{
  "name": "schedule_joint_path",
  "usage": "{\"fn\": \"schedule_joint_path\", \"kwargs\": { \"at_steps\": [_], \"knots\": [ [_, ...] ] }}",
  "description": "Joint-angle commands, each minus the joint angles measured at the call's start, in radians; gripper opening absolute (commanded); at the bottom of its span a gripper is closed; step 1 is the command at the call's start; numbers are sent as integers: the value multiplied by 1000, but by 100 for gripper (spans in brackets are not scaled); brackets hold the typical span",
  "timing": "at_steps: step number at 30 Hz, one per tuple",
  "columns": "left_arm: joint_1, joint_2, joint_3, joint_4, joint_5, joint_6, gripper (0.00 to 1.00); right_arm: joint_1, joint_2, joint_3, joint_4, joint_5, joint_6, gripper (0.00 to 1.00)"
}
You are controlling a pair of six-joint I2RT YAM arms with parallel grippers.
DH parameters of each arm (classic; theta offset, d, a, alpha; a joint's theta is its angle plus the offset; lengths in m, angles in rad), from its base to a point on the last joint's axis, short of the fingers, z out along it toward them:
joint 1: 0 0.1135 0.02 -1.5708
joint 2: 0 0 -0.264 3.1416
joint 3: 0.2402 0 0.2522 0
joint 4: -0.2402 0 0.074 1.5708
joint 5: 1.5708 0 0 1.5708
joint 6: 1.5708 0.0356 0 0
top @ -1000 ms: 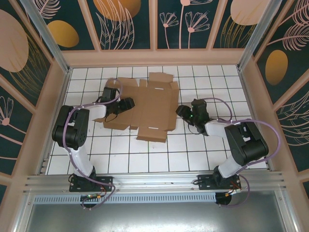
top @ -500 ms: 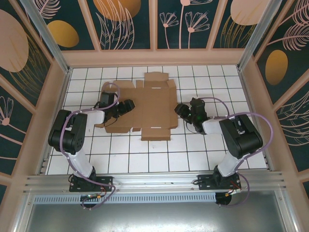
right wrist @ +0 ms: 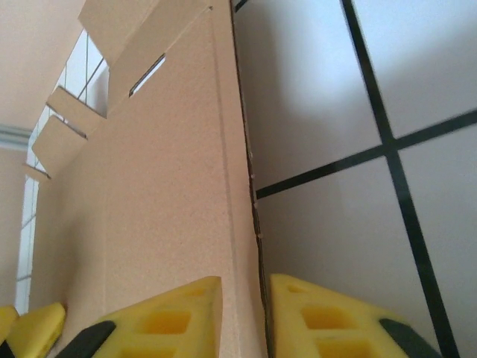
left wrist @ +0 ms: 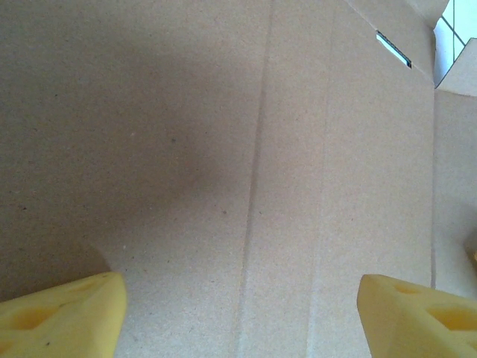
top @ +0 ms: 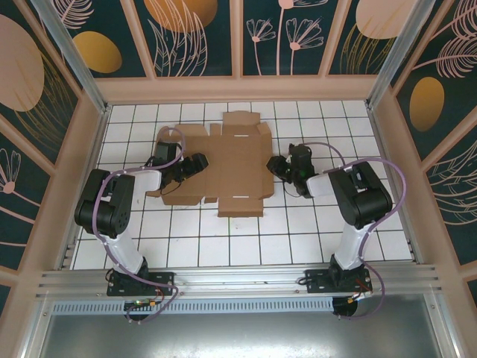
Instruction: Fold the paper box
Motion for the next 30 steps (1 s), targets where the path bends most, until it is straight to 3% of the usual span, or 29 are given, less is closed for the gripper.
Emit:
{"fn": "schedule_joint_path", "kwargs": {
  "at_steps": [1, 4, 7, 12, 17, 19, 23, 27, 30],
  "knots": [
    [-3, 29, -18, -117, 7, 3, 81, -4, 12, 43, -35, 16, -51, 11],
    [-4, 24, -23, -112, 6, 0, 82, -4, 8, 56, -67, 30, -78, 8],
    [-5, 26, -26, -104, 11, -2, 82, -4, 17, 64, -82, 31, -104, 16],
    [-4, 31, -16, -113, 27, 10, 82, -4, 31, 61, -63, 24, -120, 16],
    [-4, 28, -10, -123, 21, 19, 82, -4, 34, 66, -63, 12, -137, 1],
    [-3, 23, -9, -119, 25, 23, 82, -4, 27, 73, -84, 13, -150, 0],
    [-4, -6, 1, -132, 22, 33, 83, 3, 12, 144, -245, 66, -214, 0],
    [-4, -55, 24, -157, -5, 43, 87, 38, 52, 325, -577, 237, -343, 0],
    [-5, -66, 44, -174, -23, 54, 91, 62, 75, 417, -720, 356, -406, 0]
  ]
}}
